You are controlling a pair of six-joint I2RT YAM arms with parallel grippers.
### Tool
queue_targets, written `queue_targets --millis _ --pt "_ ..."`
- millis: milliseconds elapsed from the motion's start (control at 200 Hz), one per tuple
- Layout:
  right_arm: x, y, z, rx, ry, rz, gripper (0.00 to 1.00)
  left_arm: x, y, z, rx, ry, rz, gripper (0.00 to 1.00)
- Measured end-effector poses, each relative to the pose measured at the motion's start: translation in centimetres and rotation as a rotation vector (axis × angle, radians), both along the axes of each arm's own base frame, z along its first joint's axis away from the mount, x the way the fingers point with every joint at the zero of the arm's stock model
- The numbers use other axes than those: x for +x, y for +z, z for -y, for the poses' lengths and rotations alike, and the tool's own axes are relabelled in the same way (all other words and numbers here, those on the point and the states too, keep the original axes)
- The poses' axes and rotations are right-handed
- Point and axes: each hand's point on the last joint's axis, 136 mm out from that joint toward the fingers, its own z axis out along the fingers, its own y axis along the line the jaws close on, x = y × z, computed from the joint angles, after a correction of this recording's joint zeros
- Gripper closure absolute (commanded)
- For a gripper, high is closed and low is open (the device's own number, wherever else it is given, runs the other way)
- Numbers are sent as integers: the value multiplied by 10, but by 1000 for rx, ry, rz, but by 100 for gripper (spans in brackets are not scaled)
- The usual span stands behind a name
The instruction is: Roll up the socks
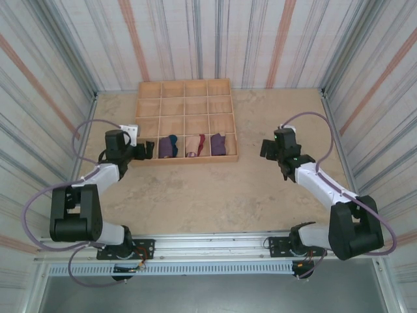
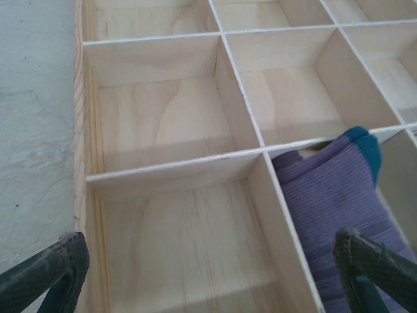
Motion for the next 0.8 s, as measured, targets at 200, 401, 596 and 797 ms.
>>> queue_targets --millis 200,401,596,797 --pt "6 -7 36 -47 -51 58 1 -5 -20 -5 20 26 53 1" --pt "18 -1 41 -118 -29 171 1 -8 -27 -13 41 67 130 1" --pt "10 -36 45 -178 1 202 1 -4 -23 -15 61 91 165 1" --pt "11 -47 56 -138 10 299 1 -1 -17 -14 77 102 190 1"
